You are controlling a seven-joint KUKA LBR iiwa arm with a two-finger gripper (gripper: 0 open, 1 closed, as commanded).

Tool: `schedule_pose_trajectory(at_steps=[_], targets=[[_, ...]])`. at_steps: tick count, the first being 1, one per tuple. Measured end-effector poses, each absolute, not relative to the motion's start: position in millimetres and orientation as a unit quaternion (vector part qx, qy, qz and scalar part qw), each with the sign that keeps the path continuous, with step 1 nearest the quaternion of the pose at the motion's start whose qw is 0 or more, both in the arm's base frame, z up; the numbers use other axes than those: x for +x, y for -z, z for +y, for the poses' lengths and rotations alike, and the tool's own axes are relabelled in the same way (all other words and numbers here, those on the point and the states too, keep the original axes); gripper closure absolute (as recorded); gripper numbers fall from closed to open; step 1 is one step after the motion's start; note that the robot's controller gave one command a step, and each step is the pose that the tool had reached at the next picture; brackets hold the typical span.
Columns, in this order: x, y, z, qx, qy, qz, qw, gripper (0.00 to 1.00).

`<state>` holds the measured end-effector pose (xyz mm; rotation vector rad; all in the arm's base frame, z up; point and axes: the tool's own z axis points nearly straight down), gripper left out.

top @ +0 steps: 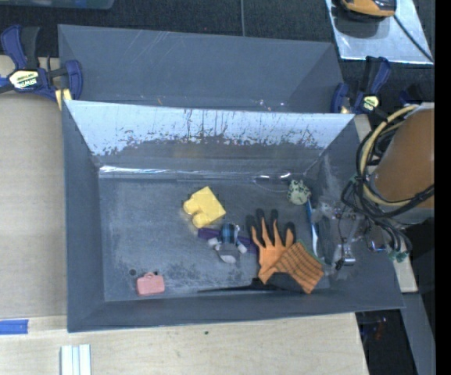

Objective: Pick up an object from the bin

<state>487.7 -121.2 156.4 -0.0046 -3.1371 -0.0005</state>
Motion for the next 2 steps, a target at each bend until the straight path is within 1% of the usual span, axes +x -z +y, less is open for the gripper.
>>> schedule_pose_trajectory(at_steps=[1, 2], targets=[[489.7, -160, -121, 0.0, 0.0, -1.0, -0.002, 0.0], [487.7, -93, -85, 0.067, -0.001, -0.998, -0.003, 0.0]])
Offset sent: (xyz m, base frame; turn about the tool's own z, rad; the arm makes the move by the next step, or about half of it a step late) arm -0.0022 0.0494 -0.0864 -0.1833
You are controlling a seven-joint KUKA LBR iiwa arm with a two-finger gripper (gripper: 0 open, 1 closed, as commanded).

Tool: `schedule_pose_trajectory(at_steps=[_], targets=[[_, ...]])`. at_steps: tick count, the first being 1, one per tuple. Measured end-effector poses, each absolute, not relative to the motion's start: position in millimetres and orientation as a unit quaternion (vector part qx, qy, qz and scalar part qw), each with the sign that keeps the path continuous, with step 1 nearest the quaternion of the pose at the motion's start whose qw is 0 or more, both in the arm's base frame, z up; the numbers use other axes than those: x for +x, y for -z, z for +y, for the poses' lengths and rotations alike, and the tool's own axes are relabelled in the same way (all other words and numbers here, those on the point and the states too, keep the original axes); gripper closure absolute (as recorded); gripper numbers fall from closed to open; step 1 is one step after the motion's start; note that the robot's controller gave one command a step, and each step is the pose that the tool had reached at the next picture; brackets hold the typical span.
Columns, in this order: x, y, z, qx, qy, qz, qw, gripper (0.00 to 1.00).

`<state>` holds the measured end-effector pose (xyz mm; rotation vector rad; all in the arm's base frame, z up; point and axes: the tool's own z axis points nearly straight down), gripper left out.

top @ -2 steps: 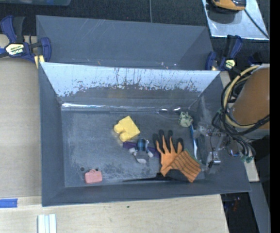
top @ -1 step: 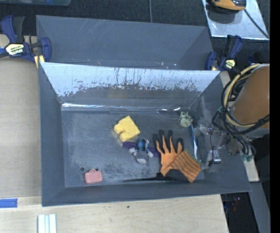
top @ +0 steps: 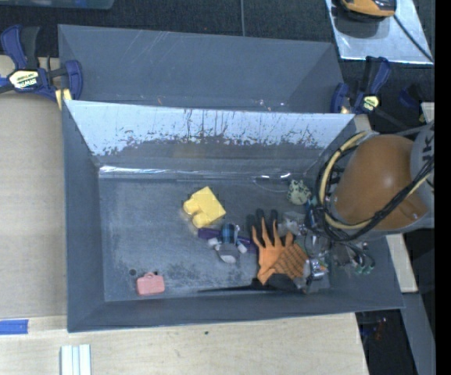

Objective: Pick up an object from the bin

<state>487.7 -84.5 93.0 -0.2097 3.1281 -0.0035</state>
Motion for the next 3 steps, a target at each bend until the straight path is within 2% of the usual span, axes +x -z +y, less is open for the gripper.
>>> schedule_pose_trajectory(at_steps=[1, 2, 3], targets=[[487.0, -105, -76, -0.067, 0.002, 0.998, 0.004, 0.0], [487.5, -90, -78, -0.074, 0.001, 0.997, 0.003, 0.0], [494.2, -74, -76, 0.072, 0.0, 0.997, 0.006, 0.0]])
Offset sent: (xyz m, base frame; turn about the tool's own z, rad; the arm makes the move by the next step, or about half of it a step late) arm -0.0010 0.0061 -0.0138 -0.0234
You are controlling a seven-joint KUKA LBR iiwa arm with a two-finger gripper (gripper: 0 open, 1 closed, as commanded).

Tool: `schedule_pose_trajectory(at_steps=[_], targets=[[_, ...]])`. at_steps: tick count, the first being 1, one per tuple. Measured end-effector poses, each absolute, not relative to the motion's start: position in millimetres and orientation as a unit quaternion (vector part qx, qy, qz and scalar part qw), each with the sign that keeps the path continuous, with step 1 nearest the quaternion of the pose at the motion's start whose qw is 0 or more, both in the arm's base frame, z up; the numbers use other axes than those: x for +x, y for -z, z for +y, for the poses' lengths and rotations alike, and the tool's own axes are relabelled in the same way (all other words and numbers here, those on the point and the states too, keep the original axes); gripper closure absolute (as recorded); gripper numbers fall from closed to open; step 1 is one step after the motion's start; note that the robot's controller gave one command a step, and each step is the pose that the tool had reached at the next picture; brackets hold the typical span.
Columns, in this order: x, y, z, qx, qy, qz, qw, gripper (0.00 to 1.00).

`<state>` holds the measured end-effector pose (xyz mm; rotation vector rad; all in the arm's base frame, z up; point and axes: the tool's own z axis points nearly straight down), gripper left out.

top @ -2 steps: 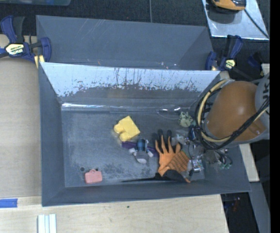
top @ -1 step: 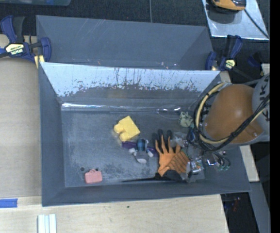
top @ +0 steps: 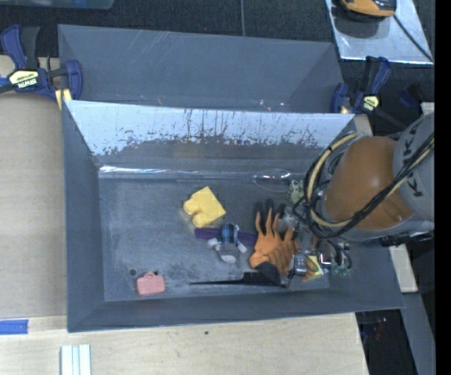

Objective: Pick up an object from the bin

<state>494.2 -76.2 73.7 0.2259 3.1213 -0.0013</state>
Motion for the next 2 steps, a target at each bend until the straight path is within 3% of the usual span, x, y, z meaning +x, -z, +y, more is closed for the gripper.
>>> schedule_pose_trajectory(at_steps=[1, 2], targets=[[488.9, -79.4, -79.2, -0.076, 0.001, 0.997, 0.004, 1.0], [488.9, -79.7, -79.1, -0.077, 0.001, 0.997, 0.004, 1.0]])
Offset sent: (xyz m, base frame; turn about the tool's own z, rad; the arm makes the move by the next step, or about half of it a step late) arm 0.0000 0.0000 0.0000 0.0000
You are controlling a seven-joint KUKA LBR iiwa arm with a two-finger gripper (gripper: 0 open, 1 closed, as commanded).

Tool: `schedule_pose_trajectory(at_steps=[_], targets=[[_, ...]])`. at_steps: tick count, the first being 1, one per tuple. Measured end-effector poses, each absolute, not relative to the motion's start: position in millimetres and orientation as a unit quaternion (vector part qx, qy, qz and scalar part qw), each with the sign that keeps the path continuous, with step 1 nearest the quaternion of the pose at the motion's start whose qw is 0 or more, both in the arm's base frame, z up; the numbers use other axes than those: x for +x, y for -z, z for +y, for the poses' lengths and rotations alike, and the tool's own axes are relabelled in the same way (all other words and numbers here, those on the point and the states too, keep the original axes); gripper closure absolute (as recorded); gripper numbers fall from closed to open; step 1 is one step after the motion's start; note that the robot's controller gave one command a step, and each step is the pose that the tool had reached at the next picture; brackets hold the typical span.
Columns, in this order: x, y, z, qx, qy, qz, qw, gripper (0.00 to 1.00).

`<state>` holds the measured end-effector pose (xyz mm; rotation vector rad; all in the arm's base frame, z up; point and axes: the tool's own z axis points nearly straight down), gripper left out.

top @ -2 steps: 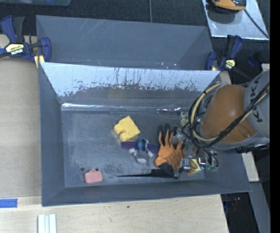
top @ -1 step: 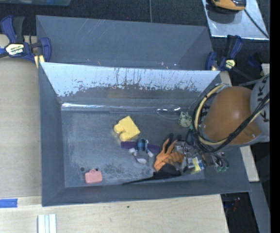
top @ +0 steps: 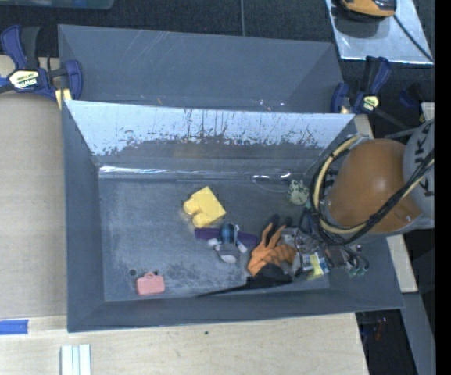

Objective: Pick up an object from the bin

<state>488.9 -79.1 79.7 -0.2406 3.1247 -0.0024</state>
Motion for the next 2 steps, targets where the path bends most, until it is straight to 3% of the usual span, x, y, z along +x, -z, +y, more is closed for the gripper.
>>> schedule_pose_trajectory(at_steps=[1, 2], targets=[[486.2, -107, -79, -0.077, 0.0, 0.997, 0.0, 1.0], [488.8, -143, -79, -0.077, 0.001, 0.997, 0.004, 1.0]])
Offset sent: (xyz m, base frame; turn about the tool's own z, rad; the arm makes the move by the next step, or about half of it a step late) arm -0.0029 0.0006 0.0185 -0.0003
